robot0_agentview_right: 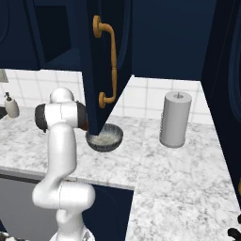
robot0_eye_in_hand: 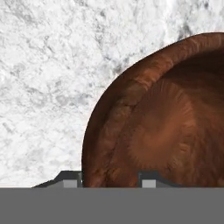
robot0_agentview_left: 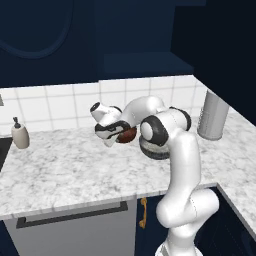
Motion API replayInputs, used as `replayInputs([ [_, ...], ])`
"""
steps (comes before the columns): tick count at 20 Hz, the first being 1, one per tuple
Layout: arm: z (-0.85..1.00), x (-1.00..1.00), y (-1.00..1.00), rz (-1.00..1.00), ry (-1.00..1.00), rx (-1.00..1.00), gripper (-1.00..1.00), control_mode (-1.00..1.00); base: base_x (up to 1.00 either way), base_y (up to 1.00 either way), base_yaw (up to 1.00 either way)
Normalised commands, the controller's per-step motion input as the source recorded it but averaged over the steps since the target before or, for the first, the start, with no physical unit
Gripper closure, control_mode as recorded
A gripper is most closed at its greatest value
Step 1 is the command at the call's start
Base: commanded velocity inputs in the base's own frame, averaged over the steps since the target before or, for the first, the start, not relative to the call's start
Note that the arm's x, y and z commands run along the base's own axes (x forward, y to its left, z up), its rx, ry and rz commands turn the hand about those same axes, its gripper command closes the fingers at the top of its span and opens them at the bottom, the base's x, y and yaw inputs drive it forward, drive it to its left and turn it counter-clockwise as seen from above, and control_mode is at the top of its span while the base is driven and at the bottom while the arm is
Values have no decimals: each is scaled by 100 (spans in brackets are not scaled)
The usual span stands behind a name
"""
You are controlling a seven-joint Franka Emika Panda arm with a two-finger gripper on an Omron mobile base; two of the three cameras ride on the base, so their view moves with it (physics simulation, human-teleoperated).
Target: Pick up the bowls on the counter and stack them on top of one another in the open cabinet. Place the smaller bowl on top of the larger bowl.
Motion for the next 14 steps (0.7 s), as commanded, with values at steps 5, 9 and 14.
replayInputs([
  [5,12,-67,-12,4,-6,0,100,-100,0,0,0],
  [9,73,-100,1,8,-18,0,100,-100,0,0,0],
  [14,88,-100,-8,0,-2,1,100,-100,0,0,0],
])
